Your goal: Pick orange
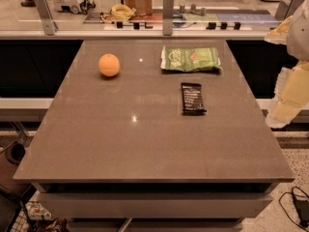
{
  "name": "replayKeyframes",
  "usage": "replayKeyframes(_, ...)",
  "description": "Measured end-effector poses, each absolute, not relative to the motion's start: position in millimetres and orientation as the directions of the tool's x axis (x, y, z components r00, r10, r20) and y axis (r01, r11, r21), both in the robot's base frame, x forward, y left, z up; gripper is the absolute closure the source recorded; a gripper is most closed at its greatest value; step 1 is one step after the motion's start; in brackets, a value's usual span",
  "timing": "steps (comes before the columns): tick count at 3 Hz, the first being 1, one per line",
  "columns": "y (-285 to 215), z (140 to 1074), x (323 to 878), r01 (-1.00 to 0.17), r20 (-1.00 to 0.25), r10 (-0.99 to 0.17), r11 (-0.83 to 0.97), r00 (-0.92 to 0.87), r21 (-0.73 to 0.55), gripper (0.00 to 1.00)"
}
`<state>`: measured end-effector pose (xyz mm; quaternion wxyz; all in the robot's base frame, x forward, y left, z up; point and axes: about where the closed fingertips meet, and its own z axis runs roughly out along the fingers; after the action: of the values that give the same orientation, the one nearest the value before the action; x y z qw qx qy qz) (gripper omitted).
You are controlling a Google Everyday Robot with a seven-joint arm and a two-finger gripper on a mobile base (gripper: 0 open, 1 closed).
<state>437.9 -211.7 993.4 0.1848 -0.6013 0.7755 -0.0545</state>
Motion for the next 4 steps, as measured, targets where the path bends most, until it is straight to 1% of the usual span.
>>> replayKeyframes(1,-212,993,438,-0.912,-0.221,-0.953,0.271,-0.209,-0.307,0.00)
replayKeyframes(2,-211,997,446,-0.908,-0.253,-0.943,0.289,-0.215,-0.303,0.00)
replayKeyframes(3,-204,997,459,-0.906,-0.340,-0.908,0.339,-0.244,-0.255,0.00)
replayKeyframes(4,-183,992,473,-0.899,-0.447,-0.852,0.391,-0.273,-0.196,0.00)
